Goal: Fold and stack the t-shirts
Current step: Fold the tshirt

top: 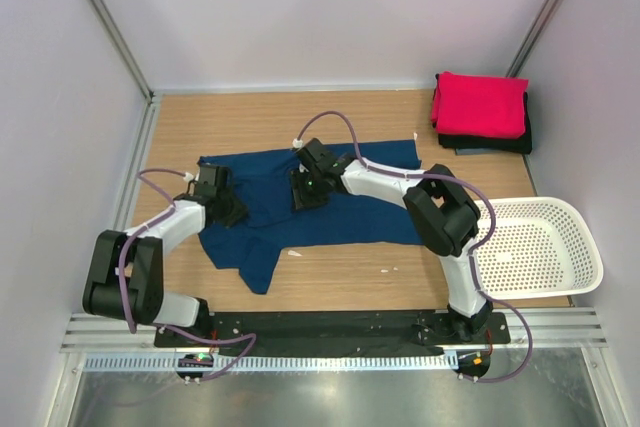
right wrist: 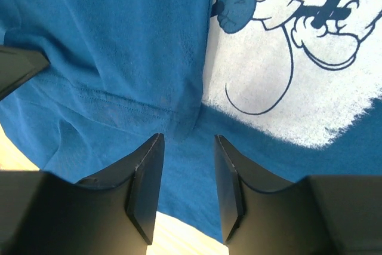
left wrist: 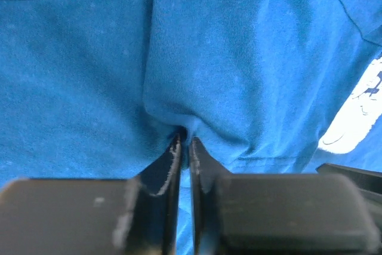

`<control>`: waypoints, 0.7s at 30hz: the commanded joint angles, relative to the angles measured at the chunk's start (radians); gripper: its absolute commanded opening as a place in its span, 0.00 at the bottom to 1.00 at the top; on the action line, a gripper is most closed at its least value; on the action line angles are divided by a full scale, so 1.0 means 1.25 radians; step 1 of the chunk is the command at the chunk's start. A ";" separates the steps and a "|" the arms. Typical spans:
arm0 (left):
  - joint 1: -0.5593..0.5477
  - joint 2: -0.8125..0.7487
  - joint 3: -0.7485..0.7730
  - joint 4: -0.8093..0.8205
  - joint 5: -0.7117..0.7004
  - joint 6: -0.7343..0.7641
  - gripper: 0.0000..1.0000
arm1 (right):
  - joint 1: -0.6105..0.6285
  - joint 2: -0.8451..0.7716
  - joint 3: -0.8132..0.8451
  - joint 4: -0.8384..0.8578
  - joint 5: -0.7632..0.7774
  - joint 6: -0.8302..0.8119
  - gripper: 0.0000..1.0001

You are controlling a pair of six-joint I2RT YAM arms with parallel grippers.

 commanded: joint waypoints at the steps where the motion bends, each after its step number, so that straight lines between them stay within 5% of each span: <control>1: -0.004 -0.031 -0.010 0.033 0.000 0.008 0.07 | 0.001 0.000 0.002 0.040 0.012 0.020 0.44; 4: -0.004 -0.062 0.000 0.007 0.023 -0.009 0.00 | 0.002 0.000 0.005 0.043 0.007 0.022 0.43; 13: -0.027 -0.144 0.073 -0.163 0.015 -0.114 0.00 | 0.002 -0.042 0.008 0.032 0.058 0.023 0.42; 21: -0.061 -0.219 -0.008 -0.221 -0.022 -0.225 0.00 | -0.001 -0.054 0.027 -0.021 0.095 0.015 0.43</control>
